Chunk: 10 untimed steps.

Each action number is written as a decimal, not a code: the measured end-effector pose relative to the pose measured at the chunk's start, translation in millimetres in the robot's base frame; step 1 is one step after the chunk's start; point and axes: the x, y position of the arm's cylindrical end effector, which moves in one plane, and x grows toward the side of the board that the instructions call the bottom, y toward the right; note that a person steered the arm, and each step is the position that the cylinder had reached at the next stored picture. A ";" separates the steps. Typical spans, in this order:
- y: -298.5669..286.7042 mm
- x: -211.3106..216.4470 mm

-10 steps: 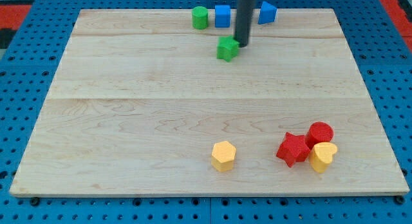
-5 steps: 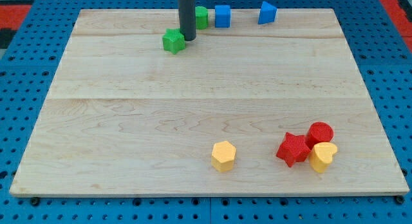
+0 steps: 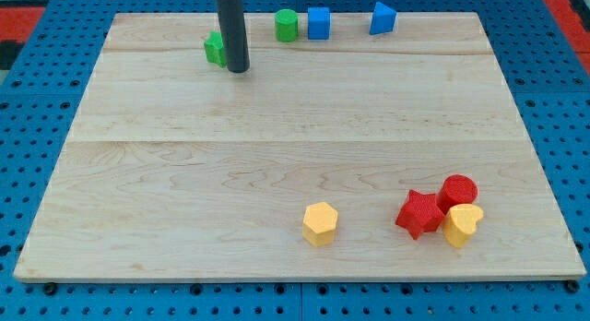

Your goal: Place the green star to the left side of the green cirle

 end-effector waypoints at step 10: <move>-29.1 -69.0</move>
